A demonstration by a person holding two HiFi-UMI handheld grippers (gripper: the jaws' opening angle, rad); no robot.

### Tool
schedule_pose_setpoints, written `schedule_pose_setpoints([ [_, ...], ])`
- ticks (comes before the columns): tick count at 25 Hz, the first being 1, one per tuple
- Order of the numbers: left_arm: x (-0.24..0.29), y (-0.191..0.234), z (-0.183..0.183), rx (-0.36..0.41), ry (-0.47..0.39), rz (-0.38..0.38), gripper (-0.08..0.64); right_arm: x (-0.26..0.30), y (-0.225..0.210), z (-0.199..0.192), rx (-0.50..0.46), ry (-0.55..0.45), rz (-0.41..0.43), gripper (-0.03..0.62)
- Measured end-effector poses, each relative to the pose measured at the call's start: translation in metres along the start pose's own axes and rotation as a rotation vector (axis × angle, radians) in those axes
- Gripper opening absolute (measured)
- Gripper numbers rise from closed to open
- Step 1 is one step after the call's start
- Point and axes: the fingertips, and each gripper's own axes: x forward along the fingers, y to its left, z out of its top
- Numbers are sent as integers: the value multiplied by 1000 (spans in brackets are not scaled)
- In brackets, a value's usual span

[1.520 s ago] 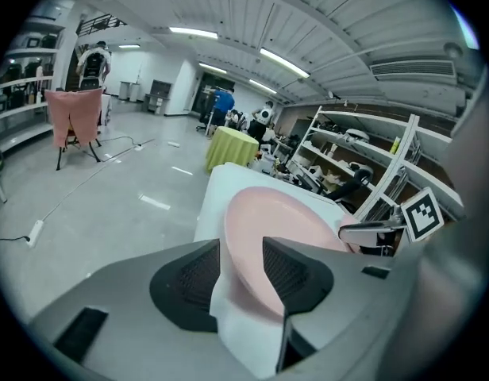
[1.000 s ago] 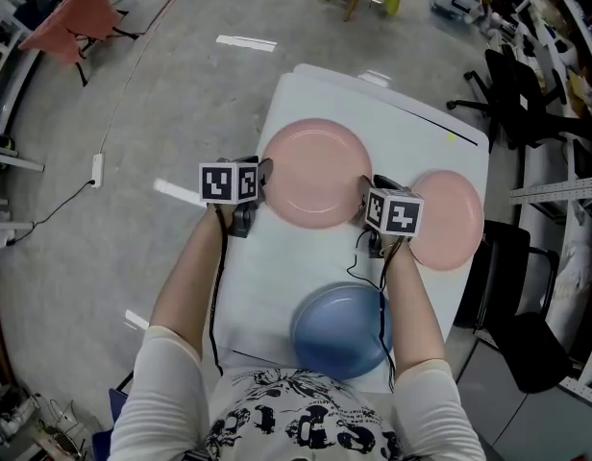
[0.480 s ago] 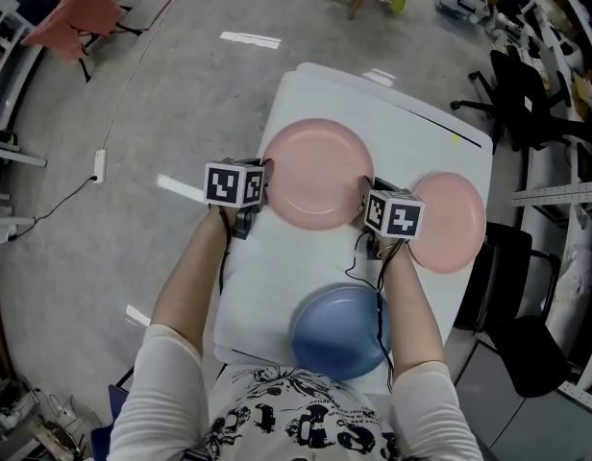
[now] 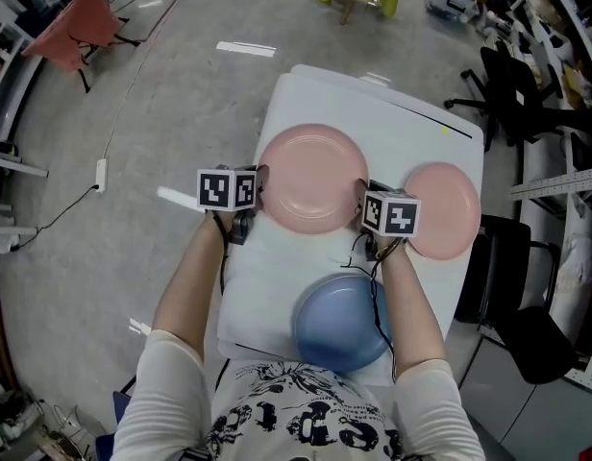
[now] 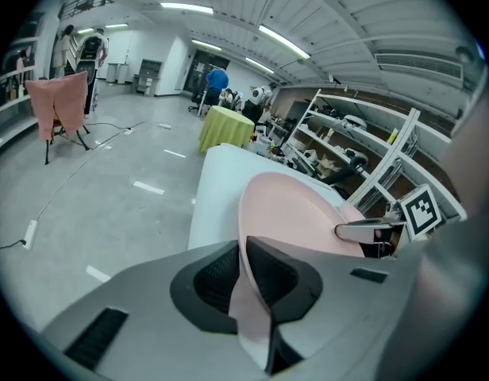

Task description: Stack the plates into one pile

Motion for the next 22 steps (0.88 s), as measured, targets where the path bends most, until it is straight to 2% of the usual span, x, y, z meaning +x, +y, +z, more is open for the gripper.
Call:
schedule_pose_setpoints([
  [12, -103, -50, -11, 63, -135, -15, 38, -107, 44, -2, -42, -139, -15, 52],
  [18, -150, -89, -39, 99, -171, 3, 38, -162, 52, -34, -45, -167, 6, 51],
  [22, -178, -113, -75, 93, -184, 0, 38, -197, 58, -66, -59, -176, 15, 51],
])
